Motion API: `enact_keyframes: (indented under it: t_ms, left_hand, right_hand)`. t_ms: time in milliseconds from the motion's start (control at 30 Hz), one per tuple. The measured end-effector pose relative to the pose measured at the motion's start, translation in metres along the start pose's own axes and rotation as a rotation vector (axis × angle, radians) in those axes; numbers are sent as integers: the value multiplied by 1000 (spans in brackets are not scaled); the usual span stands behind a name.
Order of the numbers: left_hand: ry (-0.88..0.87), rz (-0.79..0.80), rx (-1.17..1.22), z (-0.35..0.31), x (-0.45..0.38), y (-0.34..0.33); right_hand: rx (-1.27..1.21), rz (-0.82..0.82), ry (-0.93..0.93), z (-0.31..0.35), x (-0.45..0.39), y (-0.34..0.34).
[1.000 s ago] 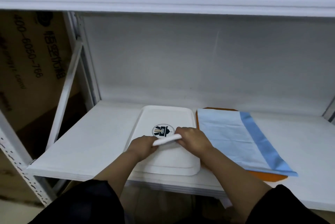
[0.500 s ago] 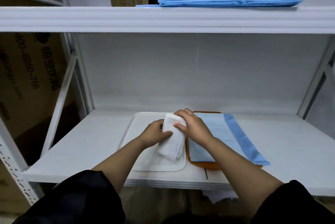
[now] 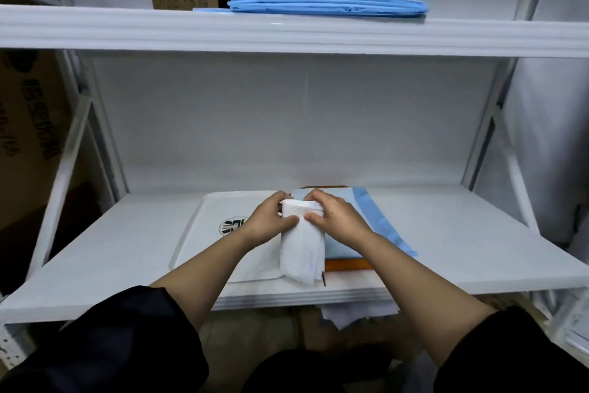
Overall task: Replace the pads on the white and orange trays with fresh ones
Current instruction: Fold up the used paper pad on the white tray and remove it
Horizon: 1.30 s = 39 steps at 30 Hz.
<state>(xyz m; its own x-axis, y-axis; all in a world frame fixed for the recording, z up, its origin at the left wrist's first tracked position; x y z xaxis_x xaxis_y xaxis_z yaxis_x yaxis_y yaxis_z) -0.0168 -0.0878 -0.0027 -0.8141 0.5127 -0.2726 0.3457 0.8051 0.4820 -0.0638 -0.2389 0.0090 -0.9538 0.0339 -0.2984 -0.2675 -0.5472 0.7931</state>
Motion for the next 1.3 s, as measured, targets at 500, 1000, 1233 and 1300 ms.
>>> enact_keyframes:
  t_ms: [500, 1000, 1233, 1300]
  left_hand:
    - [83, 267, -509, 66, 75, -62]
    - [310, 459, -749, 180, 121, -123]
    - [430, 358, -520, 223, 130, -145]
    - [489, 326, -455, 235, 133, -150]
  right_hand:
    - [155, 179, -26, -41, 92, -86]
    - [398, 495, 14, -90, 125, -204]
    - [228, 561, -234, -110, 126, -248]
    - [150, 575, -330, -118, 130, -259]
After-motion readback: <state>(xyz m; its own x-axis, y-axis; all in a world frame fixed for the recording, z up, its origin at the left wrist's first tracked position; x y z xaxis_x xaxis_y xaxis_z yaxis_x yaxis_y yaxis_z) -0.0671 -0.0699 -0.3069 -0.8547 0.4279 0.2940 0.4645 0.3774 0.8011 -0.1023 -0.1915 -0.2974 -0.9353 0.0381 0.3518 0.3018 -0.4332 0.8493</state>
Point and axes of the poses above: each hand's wrist, its own x-axis away from the middle knuckle, its own y-axis out of the back of the hand, z = x × y, the point moved 4 cm from there along -x, towards the middle knuckle, and after that the axes turned 5 degrees about -y, right-handed, at the moved point
